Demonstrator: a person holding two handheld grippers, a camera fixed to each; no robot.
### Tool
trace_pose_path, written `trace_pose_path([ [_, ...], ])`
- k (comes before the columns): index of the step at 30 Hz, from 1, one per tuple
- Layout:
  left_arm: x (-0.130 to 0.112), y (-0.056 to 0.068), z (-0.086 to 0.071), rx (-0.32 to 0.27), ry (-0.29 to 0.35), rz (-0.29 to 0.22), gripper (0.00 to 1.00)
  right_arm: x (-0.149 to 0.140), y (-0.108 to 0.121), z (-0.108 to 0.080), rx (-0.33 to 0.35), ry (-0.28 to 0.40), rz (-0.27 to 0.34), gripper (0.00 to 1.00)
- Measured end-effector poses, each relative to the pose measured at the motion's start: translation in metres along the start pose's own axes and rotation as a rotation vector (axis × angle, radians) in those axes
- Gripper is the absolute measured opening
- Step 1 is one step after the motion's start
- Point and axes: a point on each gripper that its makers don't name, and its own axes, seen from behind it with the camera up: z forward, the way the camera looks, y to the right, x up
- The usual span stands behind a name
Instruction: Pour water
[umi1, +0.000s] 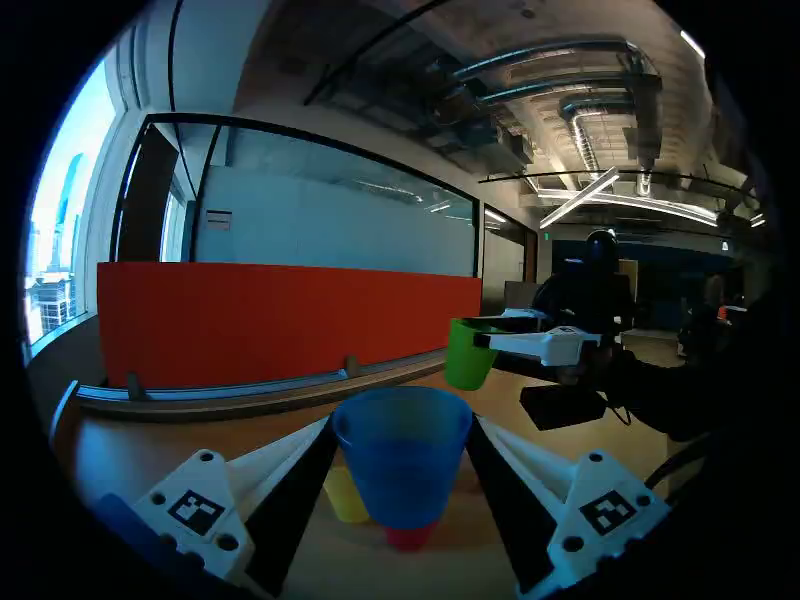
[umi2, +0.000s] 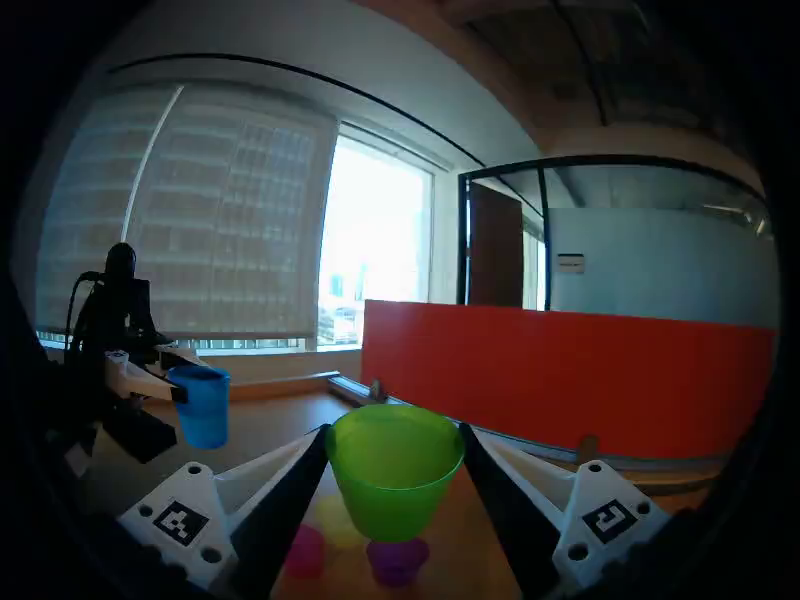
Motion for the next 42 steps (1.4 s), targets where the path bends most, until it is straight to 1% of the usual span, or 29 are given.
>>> trace_pose_path([
  [9,-0.001,0.001,0.001,-0.002,0.006,-0.01,0.88,0.005,-0.004,0.005,0.017,0.027,-0.007,0.96],
  [15,-0.002,-0.001,0.001,0.001,0.002,-0.01,0.88,0.0,-0.009,0.006,0.041,0.011,-0.007,0.96],
  [26,-0.004,-0.004,0.003,-0.003,-0.002,-0.011,0.87,-0.004,-0.018,0.006,0.086,-0.01,0.013,0.95],
  [33,0.002,-0.003,0.003,-0.016,0.003,0.012,0.87,-0.012,-0.028,0.003,0.126,-0.036,0.022,0.95],
  [42,0.009,-0.007,0.004,-0.008,0.01,0.041,0.87,-0.017,-0.044,0.001,0.167,-0.055,0.029,0.95],
])
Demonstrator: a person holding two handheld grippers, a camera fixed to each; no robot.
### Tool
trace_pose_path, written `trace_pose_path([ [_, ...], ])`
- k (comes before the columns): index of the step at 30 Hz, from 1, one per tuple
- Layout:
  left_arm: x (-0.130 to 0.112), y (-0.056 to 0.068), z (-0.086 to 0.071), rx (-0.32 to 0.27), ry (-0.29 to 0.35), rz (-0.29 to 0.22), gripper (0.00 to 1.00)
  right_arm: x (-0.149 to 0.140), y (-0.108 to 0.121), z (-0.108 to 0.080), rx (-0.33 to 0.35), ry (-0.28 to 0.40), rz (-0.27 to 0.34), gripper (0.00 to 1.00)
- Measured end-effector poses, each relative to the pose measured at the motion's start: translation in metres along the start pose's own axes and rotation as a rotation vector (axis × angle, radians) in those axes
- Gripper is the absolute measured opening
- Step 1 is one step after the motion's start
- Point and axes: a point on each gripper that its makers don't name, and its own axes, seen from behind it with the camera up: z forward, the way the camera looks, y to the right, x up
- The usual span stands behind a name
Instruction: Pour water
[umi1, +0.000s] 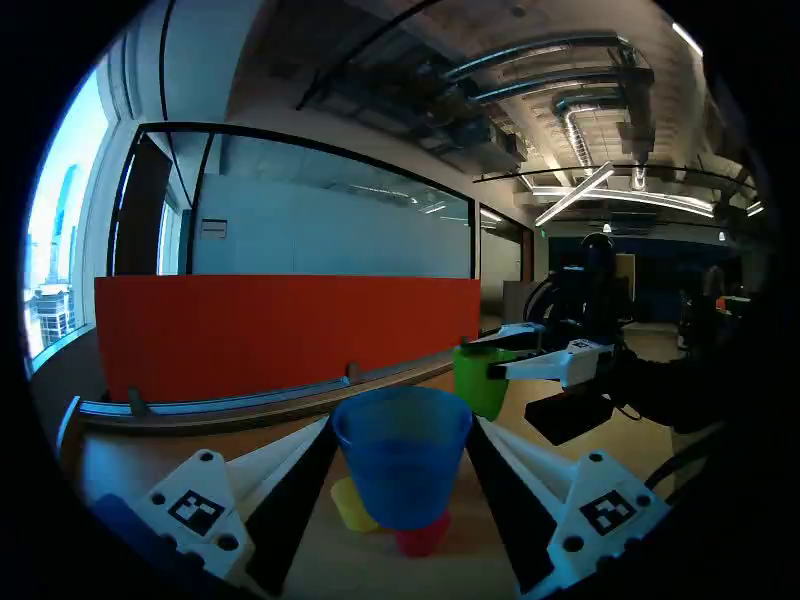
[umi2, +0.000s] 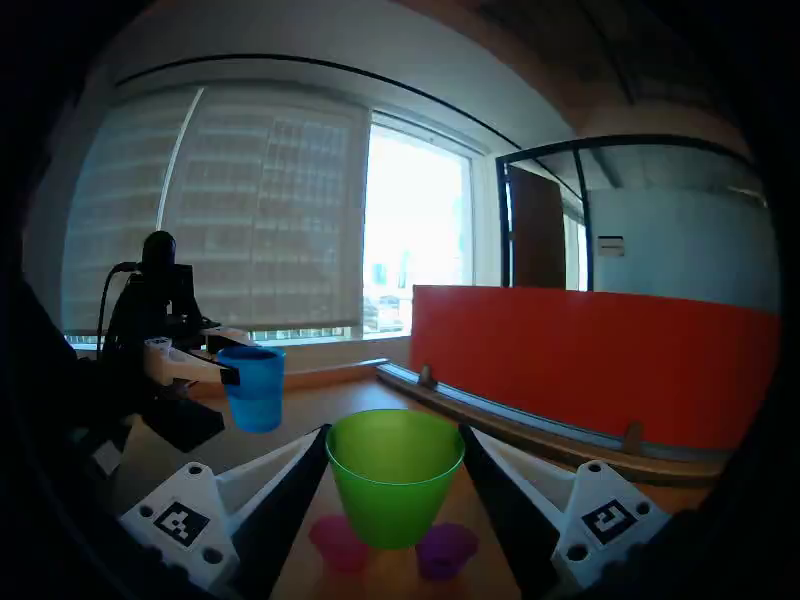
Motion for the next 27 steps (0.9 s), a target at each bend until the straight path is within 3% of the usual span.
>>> trace_pose_path([
  [13,0.011,0.005,0.004,-0.027,0.01,0.106,0.87,-0.015,-0.022,0.0,0.068,-0.03,-0.004,0.95],
  [27,0.03,0.013,0.007,-0.063,0.035,0.252,0.87,-0.031,-0.046,-0.004,0.15,-0.055,0.018,0.95],
])
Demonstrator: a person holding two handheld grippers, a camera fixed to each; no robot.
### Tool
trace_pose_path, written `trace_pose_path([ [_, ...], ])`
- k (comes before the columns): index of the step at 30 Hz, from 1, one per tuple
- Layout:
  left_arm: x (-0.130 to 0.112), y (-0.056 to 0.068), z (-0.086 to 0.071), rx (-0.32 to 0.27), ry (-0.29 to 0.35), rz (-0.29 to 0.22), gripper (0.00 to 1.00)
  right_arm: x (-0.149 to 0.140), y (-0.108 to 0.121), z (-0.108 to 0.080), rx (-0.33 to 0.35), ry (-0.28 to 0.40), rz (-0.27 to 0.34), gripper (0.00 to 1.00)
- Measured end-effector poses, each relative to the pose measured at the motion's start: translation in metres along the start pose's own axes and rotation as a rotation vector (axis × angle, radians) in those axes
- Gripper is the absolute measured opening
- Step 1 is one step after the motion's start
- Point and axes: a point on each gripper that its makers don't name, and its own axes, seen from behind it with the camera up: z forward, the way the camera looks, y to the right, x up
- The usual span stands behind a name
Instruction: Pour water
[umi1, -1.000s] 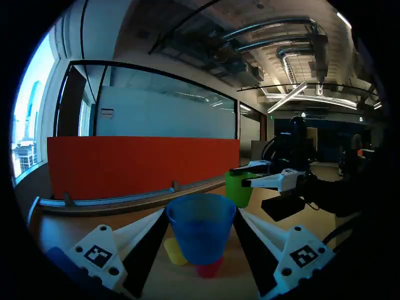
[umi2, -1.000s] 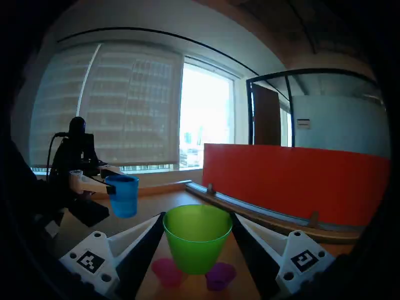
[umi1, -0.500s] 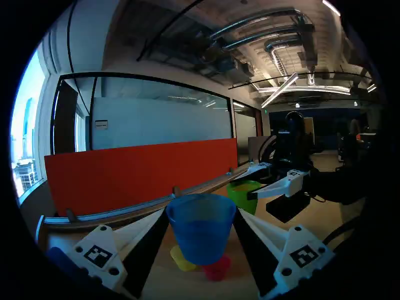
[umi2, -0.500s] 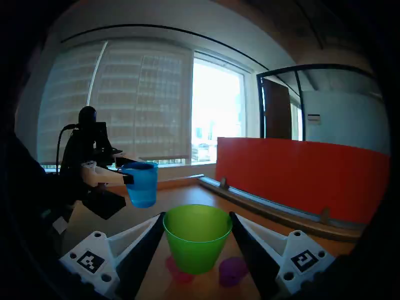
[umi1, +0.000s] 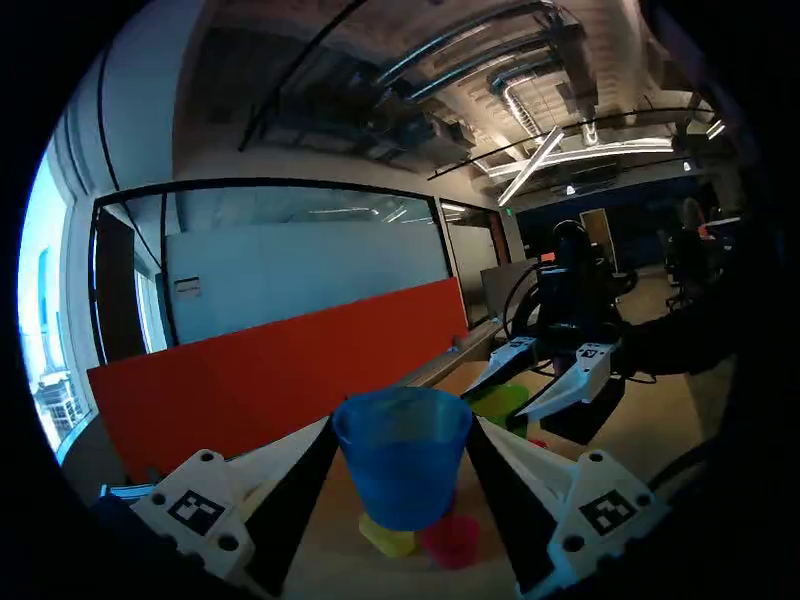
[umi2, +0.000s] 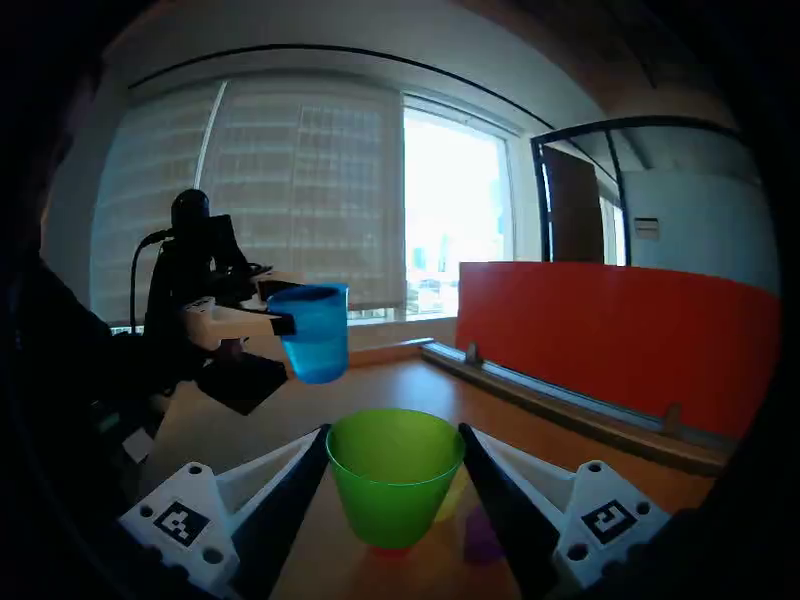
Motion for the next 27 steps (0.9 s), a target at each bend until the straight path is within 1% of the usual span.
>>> trace_pose_path([
  [5,0.002,0.002,0.001,0.001,-0.003,0.06,0.87,-0.003,-0.007,0.002,0.027,0.002,0.009,0.95],
  [9,0.005,0.005,0.001,-0.006,0.005,0.094,0.87,-0.005,-0.013,0.004,0.043,-0.001,0.008,0.95],
  [15,0.014,0.005,0.002,0.002,0.026,0.154,0.87,-0.008,-0.02,0.005,0.067,-0.003,0.01,0.95],
  [21,0.02,0.006,0.004,-0.001,0.03,0.228,0.87,-0.014,-0.028,0.008,0.089,-0.012,0.014,0.95],
  [27,0.029,0.007,0.006,-0.006,0.05,0.298,0.87,-0.016,-0.037,0.011,0.115,-0.014,0.015,0.95],
])
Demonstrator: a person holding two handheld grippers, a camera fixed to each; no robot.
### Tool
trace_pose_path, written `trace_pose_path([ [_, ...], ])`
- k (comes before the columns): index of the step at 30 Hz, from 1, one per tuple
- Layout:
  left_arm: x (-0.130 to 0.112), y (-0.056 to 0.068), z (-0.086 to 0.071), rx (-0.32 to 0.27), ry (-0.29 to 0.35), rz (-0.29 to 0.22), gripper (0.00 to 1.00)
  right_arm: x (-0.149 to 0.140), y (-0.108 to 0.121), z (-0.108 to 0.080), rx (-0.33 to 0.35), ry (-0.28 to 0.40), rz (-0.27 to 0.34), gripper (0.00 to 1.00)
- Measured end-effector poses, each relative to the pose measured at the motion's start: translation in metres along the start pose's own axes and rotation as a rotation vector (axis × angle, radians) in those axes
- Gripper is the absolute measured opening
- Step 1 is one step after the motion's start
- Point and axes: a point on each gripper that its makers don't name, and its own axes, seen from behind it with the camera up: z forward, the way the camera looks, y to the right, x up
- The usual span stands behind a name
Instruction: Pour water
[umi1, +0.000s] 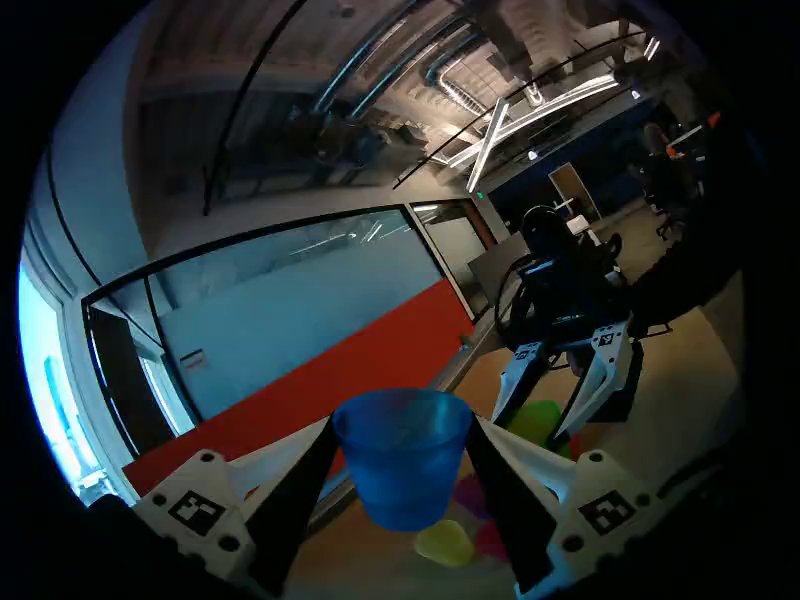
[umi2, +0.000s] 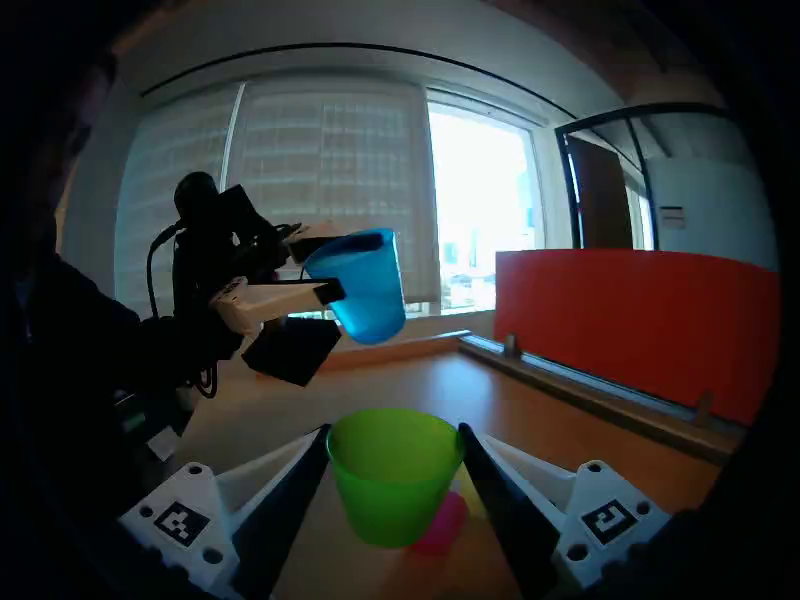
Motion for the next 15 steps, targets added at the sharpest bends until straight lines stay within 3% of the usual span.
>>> trace_pose_path([
  [8,0.006,0.001,0.001,0.001,0.013,0.108,0.87,-0.003,-0.01,0.005,0.03,0.004,0.008,0.95],
  [15,0.007,0.006,0.002,-0.015,0.012,0.15,0.87,-0.003,-0.02,0.011,0.053,0.0,0.009,0.95],
])
